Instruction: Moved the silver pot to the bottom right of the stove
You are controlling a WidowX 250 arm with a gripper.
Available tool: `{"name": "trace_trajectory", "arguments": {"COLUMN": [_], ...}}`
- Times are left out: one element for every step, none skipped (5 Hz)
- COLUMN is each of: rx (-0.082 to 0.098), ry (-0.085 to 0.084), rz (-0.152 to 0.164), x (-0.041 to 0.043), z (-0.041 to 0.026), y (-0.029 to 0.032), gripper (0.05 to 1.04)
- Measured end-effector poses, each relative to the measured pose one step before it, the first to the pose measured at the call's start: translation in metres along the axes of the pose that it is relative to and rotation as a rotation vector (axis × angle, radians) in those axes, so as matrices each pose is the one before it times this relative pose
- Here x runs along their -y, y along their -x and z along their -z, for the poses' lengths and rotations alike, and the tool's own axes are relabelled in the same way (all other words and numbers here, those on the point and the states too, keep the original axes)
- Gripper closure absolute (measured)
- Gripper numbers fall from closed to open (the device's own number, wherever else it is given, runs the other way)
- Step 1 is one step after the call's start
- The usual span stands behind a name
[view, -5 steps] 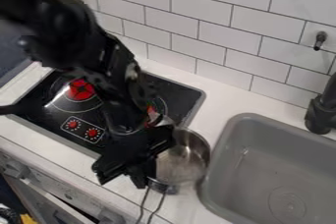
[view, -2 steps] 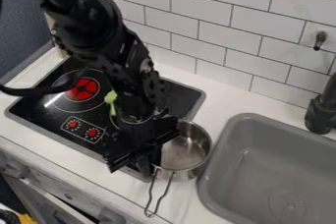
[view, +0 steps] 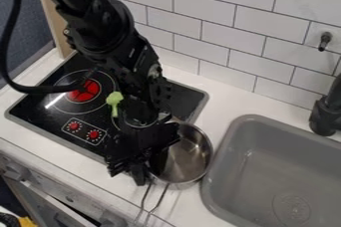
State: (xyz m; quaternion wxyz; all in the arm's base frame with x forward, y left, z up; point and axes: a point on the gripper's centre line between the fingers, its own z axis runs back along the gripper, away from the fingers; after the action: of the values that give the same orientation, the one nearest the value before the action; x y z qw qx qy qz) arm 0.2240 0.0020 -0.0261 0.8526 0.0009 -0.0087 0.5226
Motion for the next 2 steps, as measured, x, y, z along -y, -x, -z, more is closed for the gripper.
{"name": "trace_trajectory", "arguments": {"rx": [-0.004, 0.0275], "ry": [-0.0083, 0.0547], "rz": [-0.0016, -0.0144], "x": [-0.00134, 0.00434], "z": [-0.00035, -0.02281], "y": [0.00065, -0.00627], "gripper": [0.176, 0.069]}}
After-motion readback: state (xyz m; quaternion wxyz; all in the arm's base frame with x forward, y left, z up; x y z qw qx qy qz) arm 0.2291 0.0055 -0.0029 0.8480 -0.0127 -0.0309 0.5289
